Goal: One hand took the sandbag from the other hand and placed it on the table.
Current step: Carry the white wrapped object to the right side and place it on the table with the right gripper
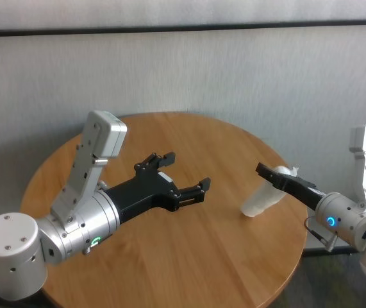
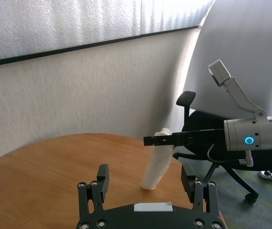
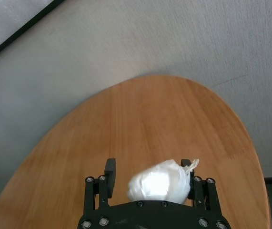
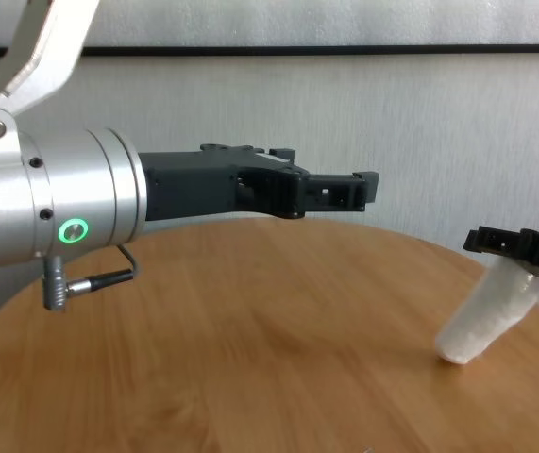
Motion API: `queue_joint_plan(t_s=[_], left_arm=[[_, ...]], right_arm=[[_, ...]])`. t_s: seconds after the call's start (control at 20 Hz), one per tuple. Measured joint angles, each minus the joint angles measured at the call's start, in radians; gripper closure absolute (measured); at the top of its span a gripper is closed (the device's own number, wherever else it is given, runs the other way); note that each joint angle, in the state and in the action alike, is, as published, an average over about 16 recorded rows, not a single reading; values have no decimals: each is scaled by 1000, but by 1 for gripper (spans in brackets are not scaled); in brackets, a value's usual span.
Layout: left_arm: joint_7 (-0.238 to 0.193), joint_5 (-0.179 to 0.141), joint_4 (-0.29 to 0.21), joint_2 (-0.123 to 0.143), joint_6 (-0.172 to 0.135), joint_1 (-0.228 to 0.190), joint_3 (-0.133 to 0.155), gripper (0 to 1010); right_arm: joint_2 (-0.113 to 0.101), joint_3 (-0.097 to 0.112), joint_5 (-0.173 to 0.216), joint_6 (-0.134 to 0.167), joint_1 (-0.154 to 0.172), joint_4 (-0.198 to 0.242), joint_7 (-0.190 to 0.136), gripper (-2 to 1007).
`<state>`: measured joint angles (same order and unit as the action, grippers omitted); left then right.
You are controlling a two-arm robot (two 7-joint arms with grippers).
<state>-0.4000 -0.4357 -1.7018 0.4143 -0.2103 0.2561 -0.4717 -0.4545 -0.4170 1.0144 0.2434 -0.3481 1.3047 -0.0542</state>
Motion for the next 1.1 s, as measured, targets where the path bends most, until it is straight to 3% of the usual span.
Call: queue_joint_plan(t_s=[0.5,1.1], left_arm=[[0,0,0,0,0,0,0,10],[0,0,0,0,0,0,0,10]], right_arm=[[1,2,3,-3,2,3,4,32],[2,3,3,-5,3,4,5,4]])
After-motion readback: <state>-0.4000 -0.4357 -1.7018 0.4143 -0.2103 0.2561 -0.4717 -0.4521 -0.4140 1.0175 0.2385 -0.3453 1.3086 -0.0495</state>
